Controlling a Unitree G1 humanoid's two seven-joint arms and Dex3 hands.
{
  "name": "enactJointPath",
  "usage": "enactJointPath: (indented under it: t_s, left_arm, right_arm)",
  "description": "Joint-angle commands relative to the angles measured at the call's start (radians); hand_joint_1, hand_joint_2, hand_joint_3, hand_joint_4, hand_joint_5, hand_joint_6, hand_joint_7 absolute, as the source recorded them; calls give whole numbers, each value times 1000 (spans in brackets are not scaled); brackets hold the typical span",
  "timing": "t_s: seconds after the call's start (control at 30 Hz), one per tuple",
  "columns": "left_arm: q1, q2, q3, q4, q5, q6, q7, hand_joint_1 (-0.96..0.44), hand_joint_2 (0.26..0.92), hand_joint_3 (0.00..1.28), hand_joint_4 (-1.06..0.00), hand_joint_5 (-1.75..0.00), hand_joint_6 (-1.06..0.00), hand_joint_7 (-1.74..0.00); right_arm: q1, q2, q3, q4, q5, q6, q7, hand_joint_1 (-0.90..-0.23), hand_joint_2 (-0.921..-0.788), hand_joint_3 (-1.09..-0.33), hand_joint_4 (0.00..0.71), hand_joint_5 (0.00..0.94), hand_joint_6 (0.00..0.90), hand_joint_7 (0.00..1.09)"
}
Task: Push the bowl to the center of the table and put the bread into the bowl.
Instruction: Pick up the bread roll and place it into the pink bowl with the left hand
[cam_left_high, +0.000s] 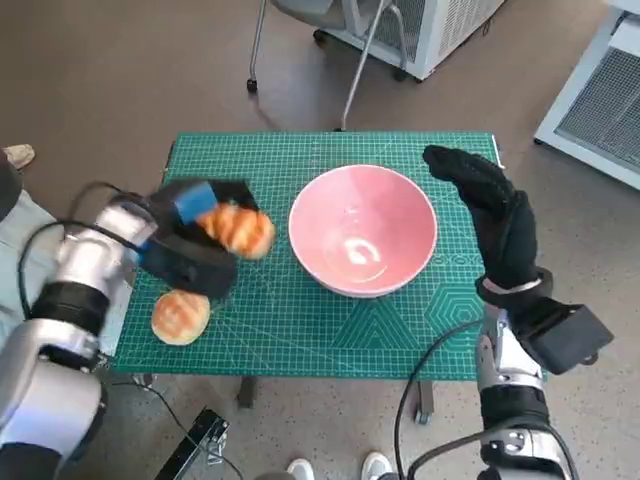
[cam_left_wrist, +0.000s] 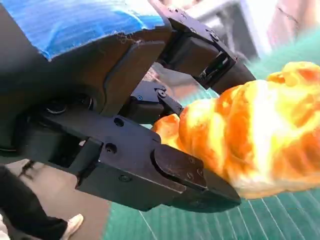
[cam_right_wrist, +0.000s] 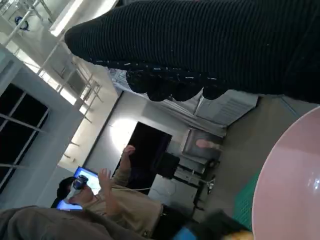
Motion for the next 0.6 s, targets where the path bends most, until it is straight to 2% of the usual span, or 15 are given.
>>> enactJointPath:
  t_s: [0.03,0.23,0.33,0.5,0.6]
  left_arm:
    - [-42,54,74,-102,-66,3,-42,1,920,78,-630,-1184,-656,-1180]
    - [-27,82,169,-268,-132,40,-71,2,920,88,-586,-1251,-676,-1138]
    - [-17,75,201,-353,-138,65,-57,2,920,81,-578,-1272,-702,-1097]
    - [-11,41,216,-429,-119,75,-3,2,920,69,-593,-1262,-714,-1077]
    - [-28,-6,193,-422,-98,72,23,2,920,65,-610,-1244,-707,-1084]
  right_arm:
    - [26,9,3,9,7,10,4,-578,-921,-750,386,40,33,844]
    - [28,11,5,-1,7,12,5,-573,-921,-750,389,41,33,843]
    - [28,9,6,-5,6,13,6,-572,-921,-750,391,41,34,843]
    - [25,5,4,-6,10,15,10,-569,-921,-750,392,41,34,842]
    - [21,5,4,-2,9,16,10,-567,-921,-751,392,41,34,842]
